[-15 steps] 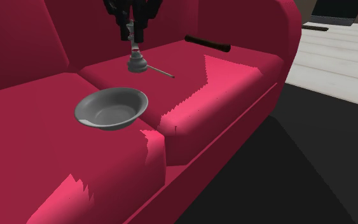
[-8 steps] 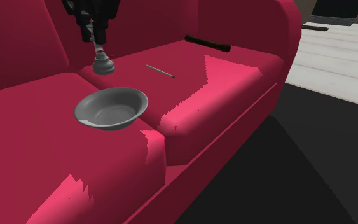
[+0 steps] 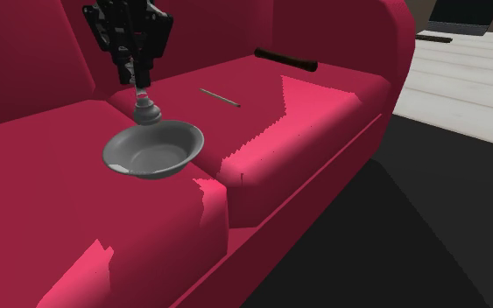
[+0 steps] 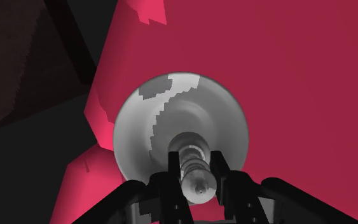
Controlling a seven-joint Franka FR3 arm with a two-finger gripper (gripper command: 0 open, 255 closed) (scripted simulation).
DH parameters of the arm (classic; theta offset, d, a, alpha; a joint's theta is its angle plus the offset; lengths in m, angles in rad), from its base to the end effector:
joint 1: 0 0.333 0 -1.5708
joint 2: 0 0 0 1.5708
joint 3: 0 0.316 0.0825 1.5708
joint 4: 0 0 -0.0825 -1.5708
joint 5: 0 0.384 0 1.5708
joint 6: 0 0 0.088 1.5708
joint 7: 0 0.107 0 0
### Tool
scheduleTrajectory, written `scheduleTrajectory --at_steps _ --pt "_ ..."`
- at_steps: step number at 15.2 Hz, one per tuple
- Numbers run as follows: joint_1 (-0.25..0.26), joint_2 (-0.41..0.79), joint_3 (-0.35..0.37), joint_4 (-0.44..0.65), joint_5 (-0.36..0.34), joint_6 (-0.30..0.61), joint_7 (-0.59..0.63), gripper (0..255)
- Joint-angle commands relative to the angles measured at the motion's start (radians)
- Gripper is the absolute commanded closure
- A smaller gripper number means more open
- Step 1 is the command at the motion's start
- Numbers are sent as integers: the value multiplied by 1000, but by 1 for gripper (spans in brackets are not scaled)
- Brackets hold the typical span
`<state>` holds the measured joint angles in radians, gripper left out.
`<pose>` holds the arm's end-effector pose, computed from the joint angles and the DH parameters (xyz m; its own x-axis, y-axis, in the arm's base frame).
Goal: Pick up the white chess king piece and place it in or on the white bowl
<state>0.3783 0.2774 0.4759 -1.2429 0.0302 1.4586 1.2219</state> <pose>0.4377 0.4378 0.6205 0.9184 -0.3632 -0.1567 -0.3711 -0.9283 -0.0235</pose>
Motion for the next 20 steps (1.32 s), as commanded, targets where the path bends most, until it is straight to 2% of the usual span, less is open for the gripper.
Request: scheduleTrajectory --at_steps 1,7,15,16,20 --pt "-8 -15 -1 -51 7 36 -8 255" --pt "-21 -44 -4 -176 20 134 -26 255" --pt "-21 -44 -4 -176 20 134 -26 255" --pt "-21 -44 -4 -176 20 134 -26 0" --pt "-21 -44 -4 -176 20 134 -26 0"
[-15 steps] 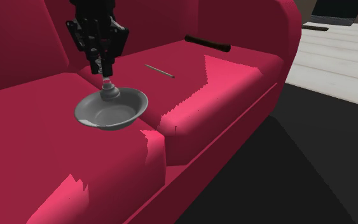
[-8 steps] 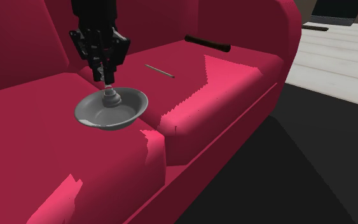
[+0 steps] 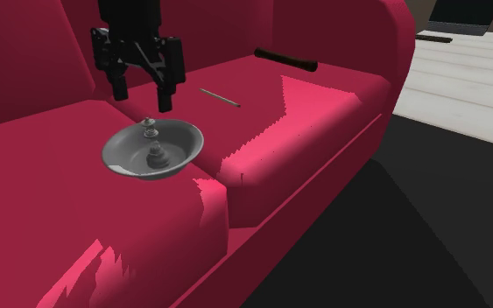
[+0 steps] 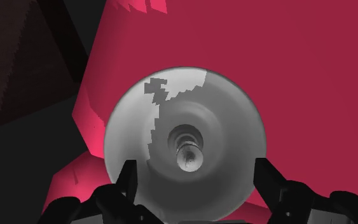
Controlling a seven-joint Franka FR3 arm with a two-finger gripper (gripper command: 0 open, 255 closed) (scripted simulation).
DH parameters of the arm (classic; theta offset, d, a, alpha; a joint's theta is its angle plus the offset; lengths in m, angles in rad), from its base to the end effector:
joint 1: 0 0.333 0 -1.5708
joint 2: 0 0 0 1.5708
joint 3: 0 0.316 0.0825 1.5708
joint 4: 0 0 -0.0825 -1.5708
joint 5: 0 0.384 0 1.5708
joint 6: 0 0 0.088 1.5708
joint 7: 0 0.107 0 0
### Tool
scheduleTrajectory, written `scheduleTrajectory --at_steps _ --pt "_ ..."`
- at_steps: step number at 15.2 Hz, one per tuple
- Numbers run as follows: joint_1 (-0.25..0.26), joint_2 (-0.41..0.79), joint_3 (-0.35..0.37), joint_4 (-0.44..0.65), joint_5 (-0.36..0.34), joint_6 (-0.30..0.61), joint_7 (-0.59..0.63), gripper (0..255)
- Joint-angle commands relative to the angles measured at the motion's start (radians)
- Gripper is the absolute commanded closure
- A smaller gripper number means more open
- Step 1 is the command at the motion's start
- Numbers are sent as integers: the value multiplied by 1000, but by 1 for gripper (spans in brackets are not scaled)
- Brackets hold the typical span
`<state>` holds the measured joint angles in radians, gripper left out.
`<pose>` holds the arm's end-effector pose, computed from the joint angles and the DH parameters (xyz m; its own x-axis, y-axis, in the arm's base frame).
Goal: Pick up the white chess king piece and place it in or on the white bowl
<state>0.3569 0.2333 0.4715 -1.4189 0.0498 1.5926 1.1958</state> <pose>0.4379 0.4372 0.5750 0.9185 -0.3633 -0.1564 -0.3712 -0.9282 -0.0241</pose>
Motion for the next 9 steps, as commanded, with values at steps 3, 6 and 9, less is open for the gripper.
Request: scheduleTrajectory --at_steps 3,6,9 --pt "7 25 0 101 -11 -77 8 0" --pt "18 58 0 205 -25 -152 17 0" --pt "18 58 0 205 -25 -152 17 0"
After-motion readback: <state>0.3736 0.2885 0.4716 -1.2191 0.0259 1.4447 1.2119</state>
